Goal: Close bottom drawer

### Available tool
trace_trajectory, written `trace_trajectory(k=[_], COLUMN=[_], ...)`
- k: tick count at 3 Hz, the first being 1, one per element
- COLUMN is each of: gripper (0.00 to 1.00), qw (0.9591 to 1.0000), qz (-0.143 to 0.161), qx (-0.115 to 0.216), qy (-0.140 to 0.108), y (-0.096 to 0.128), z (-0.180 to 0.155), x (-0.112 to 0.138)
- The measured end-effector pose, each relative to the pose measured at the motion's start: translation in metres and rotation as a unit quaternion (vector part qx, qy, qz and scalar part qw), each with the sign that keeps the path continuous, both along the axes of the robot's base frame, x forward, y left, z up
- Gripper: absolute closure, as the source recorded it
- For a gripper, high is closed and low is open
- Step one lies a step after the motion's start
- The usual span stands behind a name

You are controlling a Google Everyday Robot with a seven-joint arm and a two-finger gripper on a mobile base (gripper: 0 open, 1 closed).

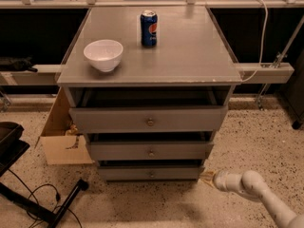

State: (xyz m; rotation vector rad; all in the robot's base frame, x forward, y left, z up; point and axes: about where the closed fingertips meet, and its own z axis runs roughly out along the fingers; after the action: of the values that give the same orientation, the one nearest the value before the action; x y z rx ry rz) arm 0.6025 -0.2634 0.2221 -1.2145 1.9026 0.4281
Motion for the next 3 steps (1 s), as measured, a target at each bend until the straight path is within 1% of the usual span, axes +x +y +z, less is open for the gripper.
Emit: trace_trajectory(k=[1,2,3], gripper=[1.0,1.0,1.0], qw=[0.9952,0.9843,0.964], qz=[-0.046,-0.082,-0.113], qx=[-0.086,-0.156,-0.239], qy=[-0.012,-0.006,-0.028], y=[-0.072,-0.124,-0.155], z=[0.055,0.113,0.197], x=[-0.015,-0.043,-0.069])
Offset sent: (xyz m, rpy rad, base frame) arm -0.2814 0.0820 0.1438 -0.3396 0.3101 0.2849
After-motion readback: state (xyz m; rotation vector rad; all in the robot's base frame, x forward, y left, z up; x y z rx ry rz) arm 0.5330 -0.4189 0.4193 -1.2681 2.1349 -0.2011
